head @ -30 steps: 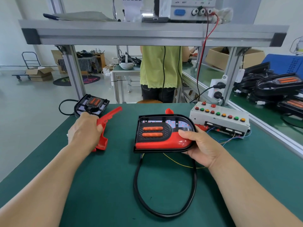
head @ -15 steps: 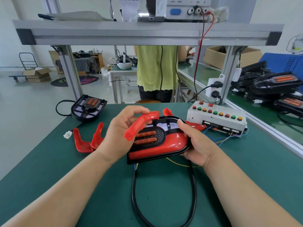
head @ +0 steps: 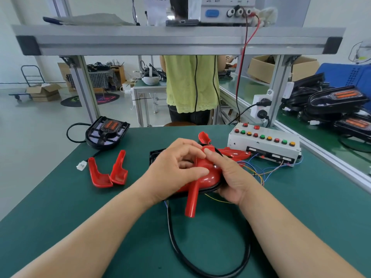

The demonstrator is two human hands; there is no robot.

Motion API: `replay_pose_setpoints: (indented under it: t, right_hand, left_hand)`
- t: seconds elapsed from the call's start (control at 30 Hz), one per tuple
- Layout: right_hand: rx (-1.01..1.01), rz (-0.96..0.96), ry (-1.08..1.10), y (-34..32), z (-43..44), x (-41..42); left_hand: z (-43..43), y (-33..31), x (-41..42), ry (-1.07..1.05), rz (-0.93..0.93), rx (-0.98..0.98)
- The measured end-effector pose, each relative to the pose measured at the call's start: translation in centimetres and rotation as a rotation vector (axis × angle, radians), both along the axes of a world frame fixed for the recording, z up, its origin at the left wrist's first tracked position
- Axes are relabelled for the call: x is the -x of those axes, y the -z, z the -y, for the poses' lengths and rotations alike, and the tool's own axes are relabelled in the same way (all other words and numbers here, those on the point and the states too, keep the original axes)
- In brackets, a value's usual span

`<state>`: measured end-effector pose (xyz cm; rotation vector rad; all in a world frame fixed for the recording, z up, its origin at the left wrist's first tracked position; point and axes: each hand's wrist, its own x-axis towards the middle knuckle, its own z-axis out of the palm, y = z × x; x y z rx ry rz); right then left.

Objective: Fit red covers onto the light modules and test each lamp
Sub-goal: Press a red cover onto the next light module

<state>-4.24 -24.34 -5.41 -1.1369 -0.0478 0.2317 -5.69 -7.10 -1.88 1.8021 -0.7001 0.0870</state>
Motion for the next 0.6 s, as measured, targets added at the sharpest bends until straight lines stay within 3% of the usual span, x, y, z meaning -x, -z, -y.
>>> replay_pose_setpoints:
  t: [0.13, 0.3, 0.4, 0.6]
  right_hand:
    - [-0.044, -0.045, 0.091, 0.1, 0.2, -0.2]
    - [-0.058, -0.058, 0.220, 0.2, 0.6, -0.3]
    - [-0.017, -0.030, 0.240, 0.1, 0.6, -0.4]
    - [0.006, -0.114, 0.124, -0.3, 1.8, -1.0]
  left_hand:
    - [0.5, 0.2, 1.3, -0.231, 0.274, -0.267]
    - [0.9, 0.2, 3.1, -0.329, 0.151, -0.512]
    - [0.9, 0.2, 3.1, -0.300, 0.130, -0.481]
    - [-2.7, -0.9, 0.9, -0.400, 0.232, -0.212]
